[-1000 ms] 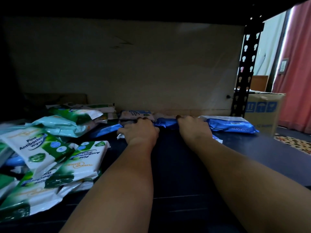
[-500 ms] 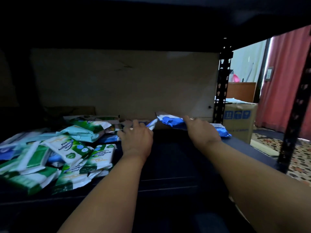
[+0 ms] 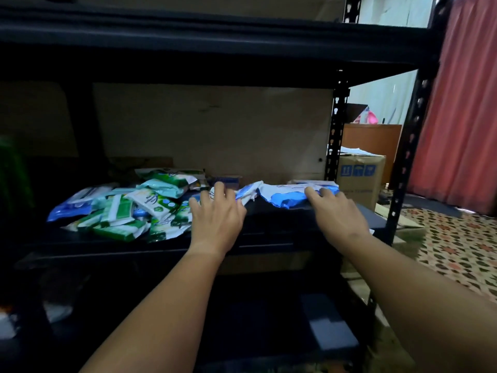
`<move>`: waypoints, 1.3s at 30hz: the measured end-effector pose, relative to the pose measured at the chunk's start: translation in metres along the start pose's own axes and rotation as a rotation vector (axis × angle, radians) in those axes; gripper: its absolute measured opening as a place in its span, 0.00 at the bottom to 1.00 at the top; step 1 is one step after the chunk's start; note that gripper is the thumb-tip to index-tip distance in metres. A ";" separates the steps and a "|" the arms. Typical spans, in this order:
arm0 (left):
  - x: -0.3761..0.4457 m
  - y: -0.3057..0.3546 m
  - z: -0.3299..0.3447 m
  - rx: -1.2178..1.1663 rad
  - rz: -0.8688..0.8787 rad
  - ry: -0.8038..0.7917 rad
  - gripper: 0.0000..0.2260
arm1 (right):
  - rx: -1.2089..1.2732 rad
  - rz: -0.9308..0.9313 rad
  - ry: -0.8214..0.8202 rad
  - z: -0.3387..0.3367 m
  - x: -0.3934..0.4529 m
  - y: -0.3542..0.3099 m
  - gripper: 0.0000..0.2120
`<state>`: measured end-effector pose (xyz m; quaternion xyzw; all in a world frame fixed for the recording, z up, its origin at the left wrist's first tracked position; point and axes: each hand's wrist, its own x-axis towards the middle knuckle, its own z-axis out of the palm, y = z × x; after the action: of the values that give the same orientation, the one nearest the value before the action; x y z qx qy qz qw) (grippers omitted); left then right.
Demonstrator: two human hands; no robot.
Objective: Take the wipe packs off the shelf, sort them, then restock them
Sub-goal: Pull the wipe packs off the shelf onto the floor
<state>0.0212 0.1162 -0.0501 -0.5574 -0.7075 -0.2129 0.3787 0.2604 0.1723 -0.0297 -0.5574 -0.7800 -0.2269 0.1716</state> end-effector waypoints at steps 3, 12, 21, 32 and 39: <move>-0.039 -0.012 -0.015 -0.026 0.028 0.059 0.17 | -0.013 -0.009 0.006 -0.001 -0.038 -0.010 0.19; -0.153 -0.056 -0.030 -0.070 0.014 0.079 0.15 | -0.001 -0.150 -0.004 0.016 -0.137 -0.061 0.18; -0.257 -0.091 -0.009 -0.009 -0.095 -0.223 0.20 | 0.060 -0.278 -0.291 0.067 -0.210 -0.129 0.23; -0.374 -0.150 0.049 0.080 -0.390 -0.514 0.19 | 0.130 -0.388 -0.584 0.143 -0.233 -0.234 0.29; -0.401 -0.166 0.076 0.091 -0.511 -0.661 0.23 | 0.185 -0.460 -0.648 0.176 -0.237 -0.301 0.26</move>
<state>-0.1228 -0.1281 -0.3876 -0.3849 -0.9152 -0.0781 0.0907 0.0481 -0.0020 -0.3498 -0.3932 -0.9152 -0.0009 -0.0886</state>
